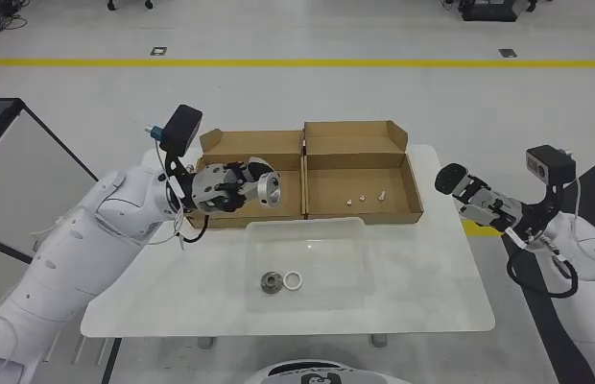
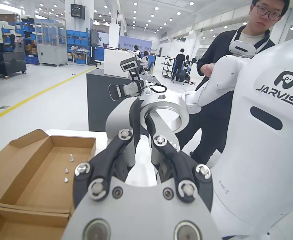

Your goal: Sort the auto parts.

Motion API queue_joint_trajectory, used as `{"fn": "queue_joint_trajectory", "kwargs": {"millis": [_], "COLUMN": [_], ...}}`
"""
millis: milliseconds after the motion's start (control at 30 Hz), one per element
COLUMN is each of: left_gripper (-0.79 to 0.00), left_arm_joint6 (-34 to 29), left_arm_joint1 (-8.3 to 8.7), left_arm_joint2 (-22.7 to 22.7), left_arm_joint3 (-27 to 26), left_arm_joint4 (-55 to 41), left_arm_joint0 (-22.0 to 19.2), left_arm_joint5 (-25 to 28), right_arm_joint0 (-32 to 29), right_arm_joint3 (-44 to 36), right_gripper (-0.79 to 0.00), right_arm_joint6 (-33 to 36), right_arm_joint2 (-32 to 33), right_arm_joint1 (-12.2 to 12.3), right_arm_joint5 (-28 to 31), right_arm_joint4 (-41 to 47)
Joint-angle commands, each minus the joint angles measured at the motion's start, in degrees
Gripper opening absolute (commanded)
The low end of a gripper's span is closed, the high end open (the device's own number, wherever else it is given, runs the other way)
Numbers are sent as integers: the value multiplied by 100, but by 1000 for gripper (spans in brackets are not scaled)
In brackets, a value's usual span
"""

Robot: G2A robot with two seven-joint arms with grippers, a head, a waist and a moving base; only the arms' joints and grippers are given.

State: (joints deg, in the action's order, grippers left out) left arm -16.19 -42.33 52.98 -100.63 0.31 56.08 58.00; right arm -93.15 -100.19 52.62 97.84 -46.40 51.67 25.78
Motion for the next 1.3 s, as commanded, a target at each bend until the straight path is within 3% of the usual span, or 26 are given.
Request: {"fn": "queue_joint_trajectory", "kwargs": {"millis": [0, 200, 400, 733, 1033, 1267], "left_gripper": [-785, -785, -785, -785, -785, -785], "left_arm_joint6": [19, 573, 658, 912, -12, -1000], "left_arm_joint1": [-3, -85, -188, -549, -887, -1051], "left_arm_joint2": [1, 67, 184, 847, 1534, 1943], "left_arm_joint3": [-11, -314, -672, -978, -802, -505], "left_arm_joint4": [-12, -818, -1380, -2345, -2398, -2112], "left_arm_joint0": [11, 268, 449, 1016, 1403, 1460], "left_arm_joint5": [-22, 0, 0, 0, 0, 0], "right_arm_joint0": [0, 0, 0, 0, 0, 0], "right_arm_joint3": [0, 0, 0, 0, 0, 0], "right_gripper": [0, 0, 0, 0, 0, 0], "right_arm_joint6": [0, 0, 0, 0, 0, 0], "right_arm_joint2": [0, 0, 0, 0, 0, 0], "right_arm_joint1": [0, 0, 0, 0, 0, 0], "right_arm_joint5": [0, 0, 0, 0, 0, 0], "right_arm_joint4": [0, 0, 0, 0, 0, 0]}}
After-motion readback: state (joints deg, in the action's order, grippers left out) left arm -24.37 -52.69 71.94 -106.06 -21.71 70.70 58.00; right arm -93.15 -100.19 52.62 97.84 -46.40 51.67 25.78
